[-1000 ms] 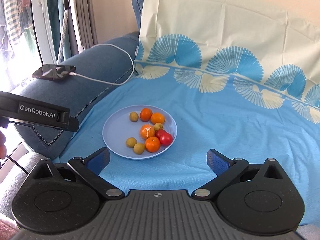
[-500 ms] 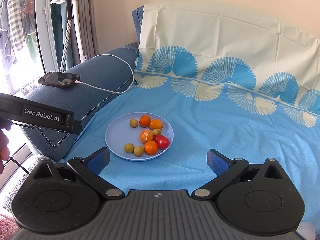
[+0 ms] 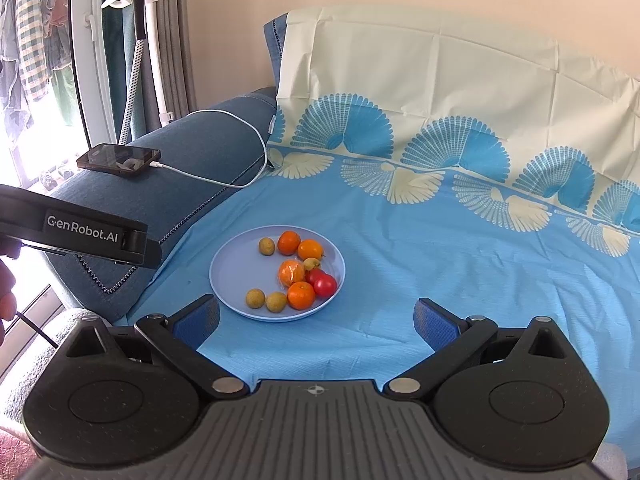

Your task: Organize fruits

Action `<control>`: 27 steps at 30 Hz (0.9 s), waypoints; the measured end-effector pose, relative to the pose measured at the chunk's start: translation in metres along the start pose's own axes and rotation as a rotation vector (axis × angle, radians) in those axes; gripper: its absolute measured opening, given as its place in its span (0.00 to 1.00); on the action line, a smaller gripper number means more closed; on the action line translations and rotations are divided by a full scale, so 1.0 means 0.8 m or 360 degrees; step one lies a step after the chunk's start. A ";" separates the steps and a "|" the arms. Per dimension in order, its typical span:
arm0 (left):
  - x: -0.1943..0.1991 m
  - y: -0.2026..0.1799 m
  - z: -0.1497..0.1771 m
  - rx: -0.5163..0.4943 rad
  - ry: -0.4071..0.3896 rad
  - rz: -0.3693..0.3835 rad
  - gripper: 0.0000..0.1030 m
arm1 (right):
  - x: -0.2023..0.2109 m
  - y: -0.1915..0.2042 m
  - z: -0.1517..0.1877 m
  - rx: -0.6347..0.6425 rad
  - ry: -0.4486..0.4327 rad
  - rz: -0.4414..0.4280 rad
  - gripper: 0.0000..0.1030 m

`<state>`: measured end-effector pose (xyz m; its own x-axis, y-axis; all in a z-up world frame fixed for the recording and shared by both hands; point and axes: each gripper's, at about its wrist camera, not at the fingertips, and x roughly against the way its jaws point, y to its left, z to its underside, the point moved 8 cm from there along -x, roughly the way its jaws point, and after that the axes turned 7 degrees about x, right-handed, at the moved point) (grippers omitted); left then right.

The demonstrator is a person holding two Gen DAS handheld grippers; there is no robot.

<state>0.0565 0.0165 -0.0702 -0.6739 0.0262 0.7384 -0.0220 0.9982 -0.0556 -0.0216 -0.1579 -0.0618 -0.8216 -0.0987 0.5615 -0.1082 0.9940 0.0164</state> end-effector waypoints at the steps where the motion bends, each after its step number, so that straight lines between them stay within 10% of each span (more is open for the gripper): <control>1: 0.000 0.000 0.000 -0.0002 -0.0001 0.0001 1.00 | 0.000 0.000 0.000 0.0000 0.0001 -0.0002 0.99; 27: -0.009 0.000 -0.002 -0.0016 0.0018 -0.0040 1.00 | -0.002 -0.003 0.004 -0.0001 0.0011 0.0007 0.99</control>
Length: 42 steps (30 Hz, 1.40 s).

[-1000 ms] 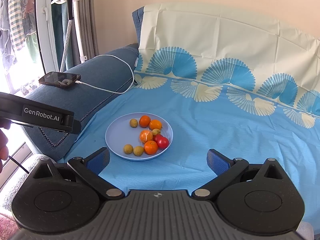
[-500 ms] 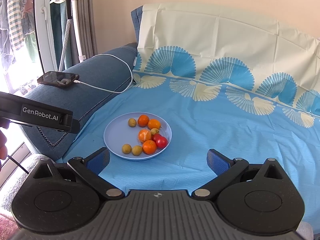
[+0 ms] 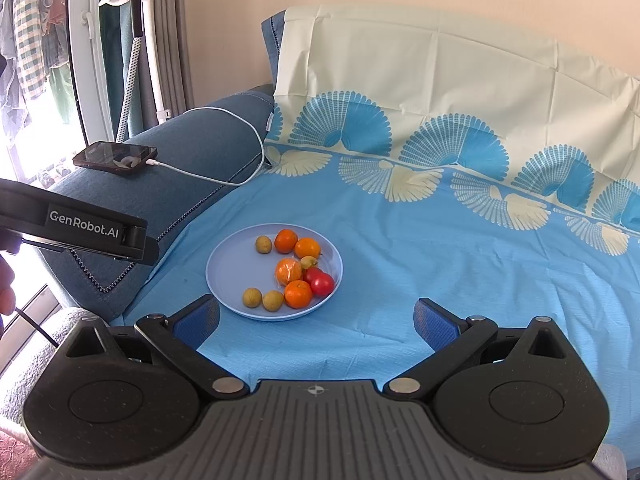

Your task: Organize fruits

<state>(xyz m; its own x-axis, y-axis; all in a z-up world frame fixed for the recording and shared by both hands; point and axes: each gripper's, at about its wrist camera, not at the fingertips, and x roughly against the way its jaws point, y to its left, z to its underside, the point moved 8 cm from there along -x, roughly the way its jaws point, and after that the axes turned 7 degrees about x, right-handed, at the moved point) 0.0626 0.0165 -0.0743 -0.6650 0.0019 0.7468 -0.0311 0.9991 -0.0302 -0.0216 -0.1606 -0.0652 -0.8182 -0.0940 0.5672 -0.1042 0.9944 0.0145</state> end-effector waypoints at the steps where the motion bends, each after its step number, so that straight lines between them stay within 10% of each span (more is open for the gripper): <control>1: -0.001 0.000 0.000 -0.0002 0.0001 0.0000 1.00 | 0.000 -0.001 0.000 -0.0002 0.0002 0.0001 0.99; 42: -0.017 -0.005 0.004 -0.0077 0.0038 -0.0084 1.00 | -0.013 0.000 0.006 -0.0019 0.0037 0.0003 0.99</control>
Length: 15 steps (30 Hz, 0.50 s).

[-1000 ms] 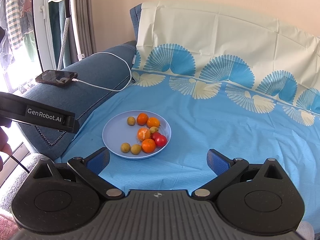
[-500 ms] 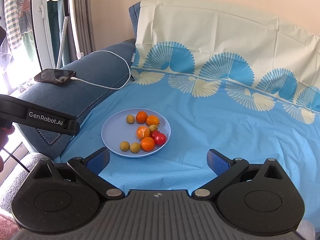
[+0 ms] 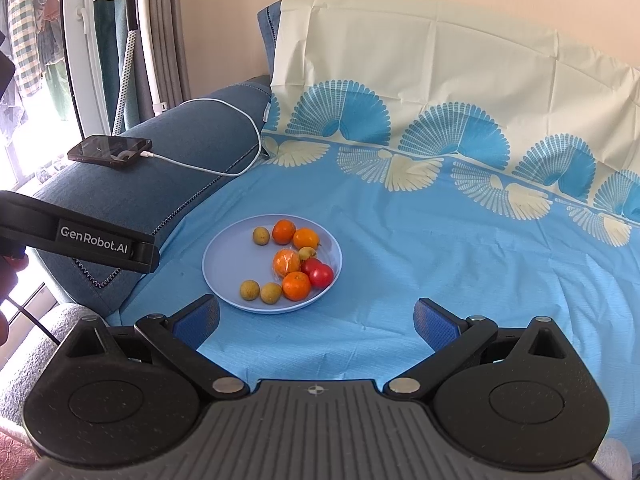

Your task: Organize fruits

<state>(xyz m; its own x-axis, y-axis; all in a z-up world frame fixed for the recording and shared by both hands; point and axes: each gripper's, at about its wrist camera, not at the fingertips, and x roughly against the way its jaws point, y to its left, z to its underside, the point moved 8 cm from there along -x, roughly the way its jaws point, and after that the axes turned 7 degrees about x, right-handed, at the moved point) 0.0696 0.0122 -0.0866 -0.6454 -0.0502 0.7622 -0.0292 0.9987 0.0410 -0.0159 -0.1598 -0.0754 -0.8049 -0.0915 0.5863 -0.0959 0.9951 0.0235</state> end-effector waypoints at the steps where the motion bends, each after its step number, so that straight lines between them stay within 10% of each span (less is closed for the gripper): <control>1: 0.000 0.000 0.000 0.0000 0.0000 -0.0001 1.00 | -0.001 0.000 0.000 0.0000 0.0001 0.0000 0.99; 15: -0.003 0.000 0.001 -0.0001 0.0009 -0.0010 1.00 | -0.002 0.000 0.001 0.0002 0.0003 0.0000 0.99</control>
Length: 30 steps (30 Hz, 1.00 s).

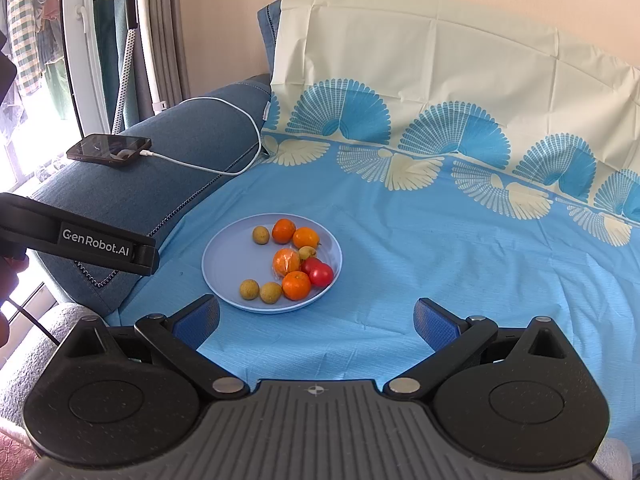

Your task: Organize fruits

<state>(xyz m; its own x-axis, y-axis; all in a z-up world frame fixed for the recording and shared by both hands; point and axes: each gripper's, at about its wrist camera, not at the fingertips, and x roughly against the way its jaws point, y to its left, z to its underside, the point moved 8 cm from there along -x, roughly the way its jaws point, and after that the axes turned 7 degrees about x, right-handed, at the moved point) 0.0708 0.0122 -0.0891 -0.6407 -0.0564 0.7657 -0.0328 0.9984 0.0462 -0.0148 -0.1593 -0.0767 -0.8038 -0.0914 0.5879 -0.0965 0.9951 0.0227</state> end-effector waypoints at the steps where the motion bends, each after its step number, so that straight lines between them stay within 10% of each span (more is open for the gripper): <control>1: 0.000 0.000 0.000 -0.0001 0.0001 0.0000 1.00 | 0.000 0.000 0.000 0.0000 0.0000 -0.0001 0.99; 30: -0.006 -0.001 0.000 0.0002 0.0028 -0.0010 1.00 | -0.003 0.002 -0.001 0.0008 0.0002 -0.0003 0.99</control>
<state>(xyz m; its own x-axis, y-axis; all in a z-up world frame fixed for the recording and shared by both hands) 0.0736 0.0117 -0.0926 -0.6268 -0.0629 0.7766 -0.0376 0.9980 0.0505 -0.0125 -0.1578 -0.0775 -0.8027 -0.0931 0.5890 -0.1010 0.9947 0.0195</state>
